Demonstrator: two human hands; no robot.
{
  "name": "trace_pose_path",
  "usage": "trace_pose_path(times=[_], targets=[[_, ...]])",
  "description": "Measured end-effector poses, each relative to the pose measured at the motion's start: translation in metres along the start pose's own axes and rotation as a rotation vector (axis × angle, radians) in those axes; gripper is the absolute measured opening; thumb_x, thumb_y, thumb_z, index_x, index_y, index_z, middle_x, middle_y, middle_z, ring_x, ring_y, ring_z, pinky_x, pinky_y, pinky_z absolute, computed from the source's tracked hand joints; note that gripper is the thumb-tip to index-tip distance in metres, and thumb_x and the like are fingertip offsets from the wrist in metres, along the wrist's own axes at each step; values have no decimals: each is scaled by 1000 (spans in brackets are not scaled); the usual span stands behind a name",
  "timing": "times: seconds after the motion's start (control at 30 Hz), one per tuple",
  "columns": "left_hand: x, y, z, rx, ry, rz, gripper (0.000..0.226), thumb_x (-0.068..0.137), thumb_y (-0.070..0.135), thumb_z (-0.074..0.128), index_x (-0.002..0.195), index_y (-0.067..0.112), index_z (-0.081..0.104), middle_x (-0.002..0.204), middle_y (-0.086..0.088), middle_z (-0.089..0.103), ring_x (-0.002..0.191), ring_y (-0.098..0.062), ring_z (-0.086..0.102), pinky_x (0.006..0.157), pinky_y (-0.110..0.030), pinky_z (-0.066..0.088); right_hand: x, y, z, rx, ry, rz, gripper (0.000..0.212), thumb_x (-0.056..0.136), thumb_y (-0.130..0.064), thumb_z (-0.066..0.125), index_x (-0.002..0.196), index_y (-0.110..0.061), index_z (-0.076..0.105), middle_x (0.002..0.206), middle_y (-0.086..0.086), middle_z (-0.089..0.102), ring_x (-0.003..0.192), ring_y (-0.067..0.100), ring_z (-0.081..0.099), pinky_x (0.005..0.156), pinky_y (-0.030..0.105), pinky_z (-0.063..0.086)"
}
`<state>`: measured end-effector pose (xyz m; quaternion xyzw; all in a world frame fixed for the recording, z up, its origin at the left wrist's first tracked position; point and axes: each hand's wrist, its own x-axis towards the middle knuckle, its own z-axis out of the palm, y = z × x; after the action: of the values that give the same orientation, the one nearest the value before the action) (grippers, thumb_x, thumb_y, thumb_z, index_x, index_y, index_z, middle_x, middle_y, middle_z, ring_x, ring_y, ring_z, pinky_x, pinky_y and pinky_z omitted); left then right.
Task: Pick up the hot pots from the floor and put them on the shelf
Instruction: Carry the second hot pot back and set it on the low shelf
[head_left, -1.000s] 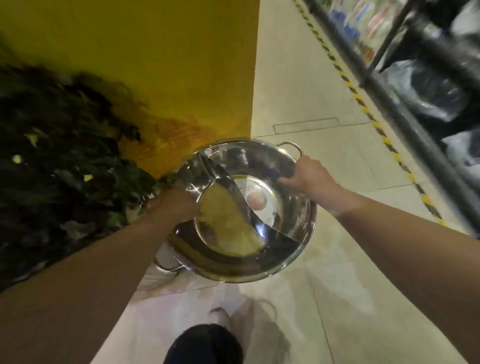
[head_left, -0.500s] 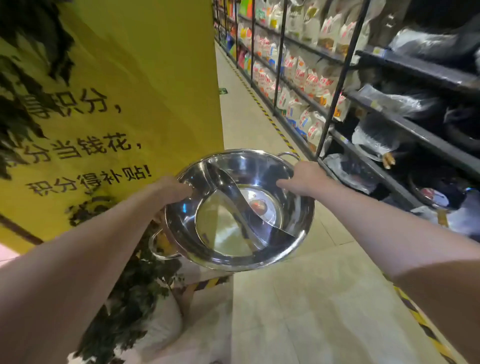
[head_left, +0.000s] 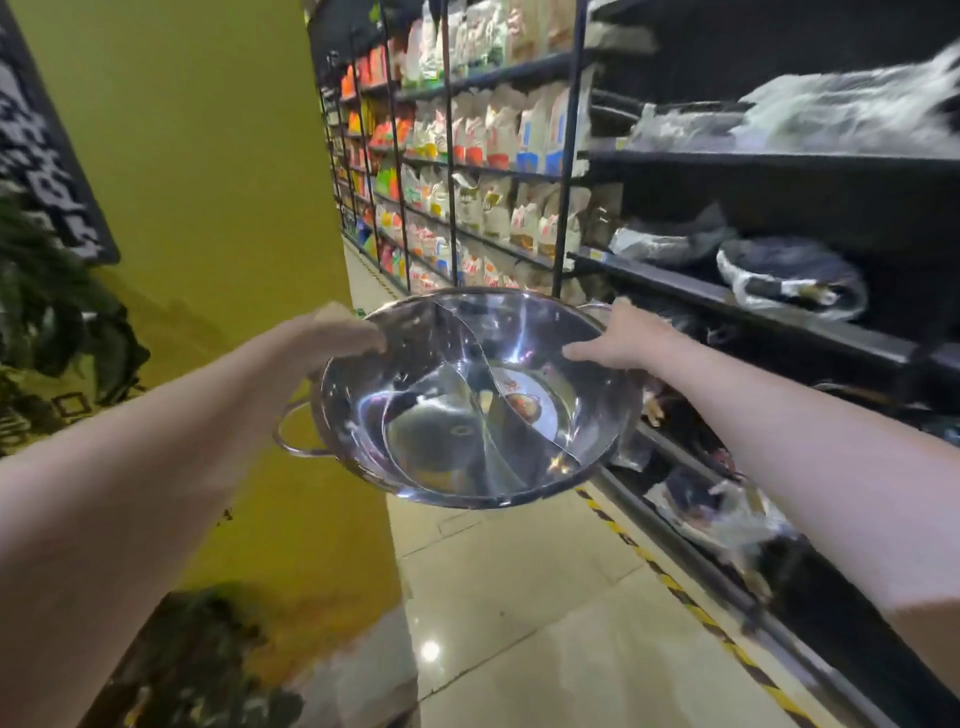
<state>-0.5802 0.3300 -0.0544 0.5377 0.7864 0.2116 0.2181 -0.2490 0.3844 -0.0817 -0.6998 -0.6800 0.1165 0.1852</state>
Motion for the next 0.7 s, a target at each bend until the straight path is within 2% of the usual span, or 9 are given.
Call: trace_pose_path(times=[0.07, 0.17, 0.23, 0.3, 0.37, 0.4, 0.5, 0.6, 0.7], targets=[[11, 24, 5, 18, -40, 113, 18, 87, 26, 71, 79, 10, 69, 65, -6, 69, 60, -18, 63, 53, -32, 47, -2, 17, -18, 6, 14, 104, 111, 70, -66, 74, 149, -3, 27, 133, 14, 56, 109, 34, 60, 69, 36, 47], [25, 72, 27, 16, -141, 255, 19, 88, 25, 71, 83, 8, 70, 67, -6, 65, 59, -17, 58, 53, -28, 39, -11, 49, -42, -23, 67, 251, 93, 66, -67, 77, 123, 0, 48, 94, 9, 62, 76, 26, 63, 47, 28, 41], [35, 102, 47, 42, -215, 338, 30, 84, 30, 76, 97, 4, 68, 85, -8, 63, 72, -22, 59, 64, -30, 44, -24, 74, -55, -4, 105, 355, 81, 63, -65, 80, 105, -2, 50, 78, 8, 55, 60, 24, 59, 34, 21, 36], [37, 133, 71, 38, -282, 403, 50, 83, 36, 78, 117, 2, 65, 112, -18, 64, 96, -33, 62, 84, -42, 51, -44, 103, -69, -6, 128, 451, 78, 62, -65, 81, 96, -2, 49, 75, 7, 54, 56, 23, 56, 36, 23, 34], [33, 166, 100, 30, -339, 492, 60, 87, 41, 72, 128, 0, 59, 129, -25, 59, 113, -41, 59, 97, -50, 49, -69, 135, -84, -16, 171, 537, 78, 64, -66, 79, 95, 0, 51, 81, 8, 59, 58, 21, 55, 41, 26, 34], [27, 182, 117, 36, -354, 545, 59, 89, 41, 69, 130, -1, 58, 130, -25, 58, 115, -42, 59, 95, -49, 49, -84, 151, -90, -6, 196, 578, 80, 65, -66, 78, 99, 0, 51, 89, 10, 61, 61, 21, 57, 42, 27, 36], [0, 229, 168, 100, -341, 666, 50, 88, 35, 67, 122, -1, 65, 119, -23, 63, 106, -39, 62, 82, -40, 51, -134, 199, -107, 44, 253, 690, 91, 68, -64, 78, 124, -2, 43, 113, 13, 57, 85, 28, 61, 55, 32, 44], [-38, 268, 209, 178, -368, 741, 52, 82, 41, 67, 119, 5, 66, 102, -13, 67, 87, -32, 63, 61, -31, 42, -181, 242, -126, -9, 288, 783, 106, 71, -65, 75, 139, 3, 31, 133, 16, 53, 111, 32, 56, 71, 34, 42], [-74, 308, 242, 99, -513, 794, 49, 68, 32, 74, 103, -1, 67, 83, -12, 66, 66, -26, 63, 46, -28, 43, -223, 280, -148, -58, 298, 862, 98, 73, -64, 74, 135, 3, 38, 130, 17, 56, 110, 33, 58, 67, 34, 42]])
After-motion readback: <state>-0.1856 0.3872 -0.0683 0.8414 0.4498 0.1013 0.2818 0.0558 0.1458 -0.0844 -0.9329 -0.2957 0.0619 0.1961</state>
